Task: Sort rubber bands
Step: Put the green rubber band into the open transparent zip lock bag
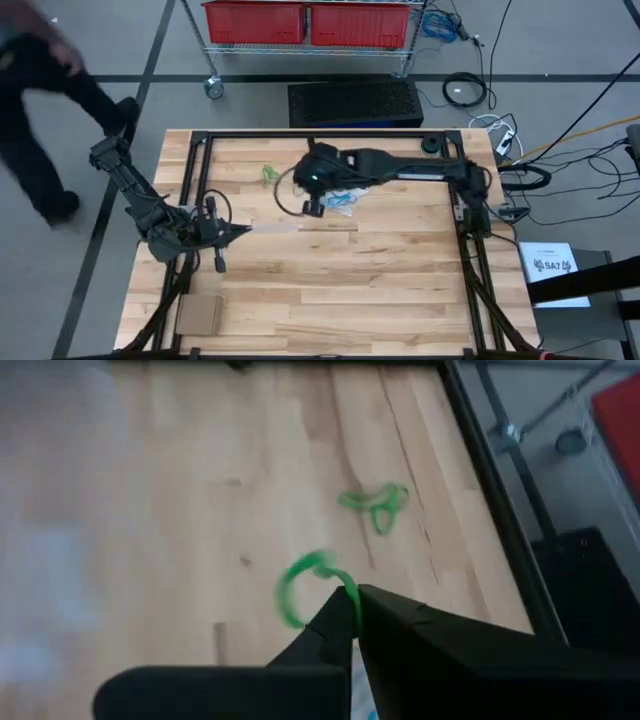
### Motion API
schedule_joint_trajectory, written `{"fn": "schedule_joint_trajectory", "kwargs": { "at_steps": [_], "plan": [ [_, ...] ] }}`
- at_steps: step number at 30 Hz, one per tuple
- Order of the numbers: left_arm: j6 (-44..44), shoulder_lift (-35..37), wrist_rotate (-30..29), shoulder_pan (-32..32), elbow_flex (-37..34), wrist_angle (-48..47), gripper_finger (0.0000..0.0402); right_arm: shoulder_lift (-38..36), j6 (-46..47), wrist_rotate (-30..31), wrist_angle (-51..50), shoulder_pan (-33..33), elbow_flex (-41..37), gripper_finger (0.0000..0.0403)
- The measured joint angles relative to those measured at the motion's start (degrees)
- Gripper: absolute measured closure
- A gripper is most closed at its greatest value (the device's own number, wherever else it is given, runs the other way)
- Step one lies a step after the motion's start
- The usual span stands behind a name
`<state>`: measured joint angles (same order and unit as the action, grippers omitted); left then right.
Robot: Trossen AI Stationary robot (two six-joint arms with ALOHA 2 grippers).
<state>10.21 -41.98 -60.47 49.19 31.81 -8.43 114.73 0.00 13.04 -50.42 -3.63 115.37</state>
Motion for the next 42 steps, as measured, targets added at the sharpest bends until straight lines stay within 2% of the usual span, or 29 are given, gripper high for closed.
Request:
{"fn": "schedule_joint_trajectory", "kwargs": {
  "at_steps": [6,15,25,29,34,42],
  "plan": [
    [1.5,-0.2,0.3,-4.3,0.0,0.0,0.0402,-5.4,1.7,4.1,-1.3,4.8,0.1,0.0403],
    [1.5,-1.3,5.3,-10.6,0.0,0.7,0.0402,-5.6,2.3,6.6,1.9,8.9,0.1,0.0403],
    [1.5,-1.3,5.4,-14.7,0.0,0.7,0.0402,-5.4,2.5,6.5,4.8,9.4,0.0,0.0403],
    [0.7,-1.3,7.5,-16.1,0.0,2.5,0.0402,-5.4,2.5,6.4,5.1,9.4,0.0,0.0403],
    [-1.9,-1.4,9.5,-16.6,0.1,5.2,0.0402,-3.6,1.2,5.8,5.7,9.4,0.0,0.0403],
    [-2.0,-1.5,9.5,-17.0,0.1,5.2,0.0402,-0.8,-0.6,3.0,7.1,9.0,0.0,0.0403]
  ]
}}
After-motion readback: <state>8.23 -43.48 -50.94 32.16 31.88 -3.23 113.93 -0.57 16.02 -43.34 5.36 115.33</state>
